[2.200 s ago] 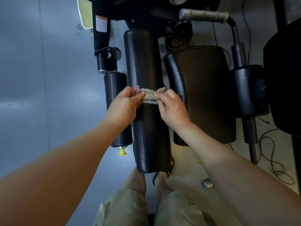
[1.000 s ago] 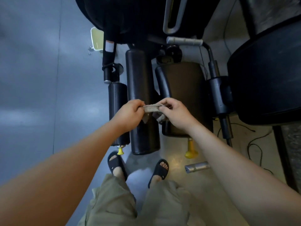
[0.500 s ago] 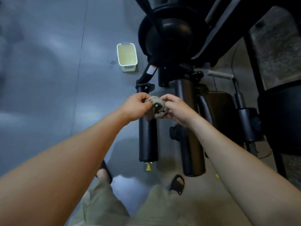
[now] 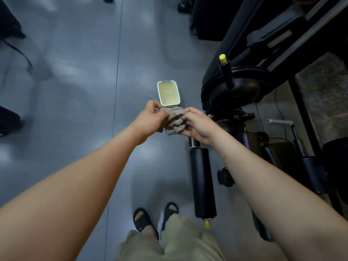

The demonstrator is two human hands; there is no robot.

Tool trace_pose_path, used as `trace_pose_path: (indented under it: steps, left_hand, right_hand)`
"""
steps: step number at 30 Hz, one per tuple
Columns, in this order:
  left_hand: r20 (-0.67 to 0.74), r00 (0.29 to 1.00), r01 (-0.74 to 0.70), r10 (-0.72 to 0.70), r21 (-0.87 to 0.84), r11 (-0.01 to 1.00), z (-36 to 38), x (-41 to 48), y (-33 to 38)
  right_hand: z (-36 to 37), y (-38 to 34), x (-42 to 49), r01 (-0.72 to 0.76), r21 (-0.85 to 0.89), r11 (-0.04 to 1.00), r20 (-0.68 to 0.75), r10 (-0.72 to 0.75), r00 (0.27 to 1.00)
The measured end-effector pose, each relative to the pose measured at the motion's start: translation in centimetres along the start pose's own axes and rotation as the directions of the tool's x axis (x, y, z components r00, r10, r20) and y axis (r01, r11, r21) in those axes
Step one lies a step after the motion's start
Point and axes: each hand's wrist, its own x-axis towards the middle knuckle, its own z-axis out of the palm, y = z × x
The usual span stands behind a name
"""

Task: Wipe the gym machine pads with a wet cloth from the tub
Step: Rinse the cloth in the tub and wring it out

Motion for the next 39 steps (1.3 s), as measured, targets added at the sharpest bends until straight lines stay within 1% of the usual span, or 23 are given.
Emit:
trace_pose_path:
  steps: [1,2,4,6,8,11,13,15,16,20,22,24,28,31,32,34,35,37,39]
  left_hand:
    - [0.023,1.0,0.013,-0.013,-0.032,0.999,-0.5,0.9,0.3]
    - [0.047,0.999,0.015,-0.013,-0.029,0.999,-0.7,1.8,0.5]
    - [0.092,0.996,-0.029,0.021,0.087,0.996,-1.3,4.3,1.4]
    - [0.153,0.987,-0.094,0.057,0.248,0.964,-1.6,7.3,2.7]
    - [0.19,0.98,-0.136,0.065,0.392,0.91,-1.7,11.5,4.3]
    - [0.154,0.987,-0.131,0.048,0.59,0.797,-2.1,17.6,7.1]
    - [0.178,0.983,-0.16,0.053,0.664,0.731,-2.1,22.1,9.1]
    - [0.178,0.982,-0.169,0.058,0.712,0.682,-2.2,26.1,10.8]
    - [0.188,0.981,-0.165,0.041,0.714,0.68,-2.1,27.9,11.7]
    - [0.271,0.959,-0.105,-0.081,0.609,0.786,-1.4,34.1,13.8]
    - [0.316,0.941,-0.114,-0.116,0.623,0.774,-1.3,37.4,14.2]
    - [0.38,0.912,-0.135,-0.155,0.634,0.761,-0.6,41.5,14.6]
    - [0.468,0.834,-0.064,-0.293,0.61,0.79,0.3,48.7,14.5]
    - [0.523,0.766,-0.013,-0.373,0.592,0.806,0.6,54.6,13.9]
    - [0.536,0.755,0.002,-0.378,0.575,0.818,0.8,56.2,13.7]
    - [0.556,0.741,0.045,-0.376,0.518,0.854,0.7,59.6,13.0]
    - [0.551,0.743,0.078,-0.38,0.493,0.867,0.1,61.6,12.6]
    - [0.535,0.746,0.118,-0.397,0.48,0.869,-1.3,64.9,11.3]
    - [0.469,0.777,0.147,-0.421,0.514,0.845,-2.9,67.7,9.7]
  right_hand:
    - [0.3,-0.6,1.0,0.004,0.038,0.999,-0.001,-0.004,1.0]
    - [0.5,-1.0,2.0,0.008,0.071,0.997,0.0,-0.008,1.0]
    - [0.7,-2.2,4.6,0.008,0.142,0.99,0.007,-0.009,1.0]
    - [0.4,-3.5,7.6,0.008,0.192,0.981,0.003,-0.009,1.0]
    - [-0.3,-5.1,11.4,0.019,0.234,0.972,-0.016,-0.016,1.0]
    - [-1.4,-7.2,17.0,0.044,0.236,0.971,-0.08,-0.026,0.996]
    - [-2.2,-8.4,20.6,0.064,0.26,0.963,-0.159,-0.023,0.987]
    - [-2.9,-9.4,23.6,0.055,0.316,0.947,-0.202,0.011,0.979]
    - [-3.3,-10.0,24.8,0.047,0.361,0.931,-0.214,0.034,0.976]
    - [-4.7,-11.5,28.5,0.082,0.534,0.841,-0.278,0.083,0.957]
    - [-5.2,-11.7,30.1,0.116,0.577,0.808,-0.312,0.087,0.946]
    - [-6.1,-11.4,32.0,0.155,0.592,0.791,-0.375,0.1,0.922]
    - [-6.9,-10.4,36.1,0.202,0.588,0.784,-0.466,0.124,0.876]
    - [-6.5,-10.9,40.7,0.22,0.558,0.8,-0.559,0.167,0.812]
    - [-6.5,-11.0,42.2,0.228,0.551,0.803,-0.589,0.181,0.787]
    - [-6.4,-10.9,45.6,0.258,0.535,0.804,-0.647,0.194,0.737]
    - [-6.2,-10.8,48.0,0.258,0.535,0.804,-0.656,0.204,0.726]
    - [-5.6,-10.3,51.7,0.262,0.568,0.78,-0.657,0.239,0.715]
    - [-4.9,-9.8,54.8,0.254,0.622,0.741,-0.637,0.291,0.714]
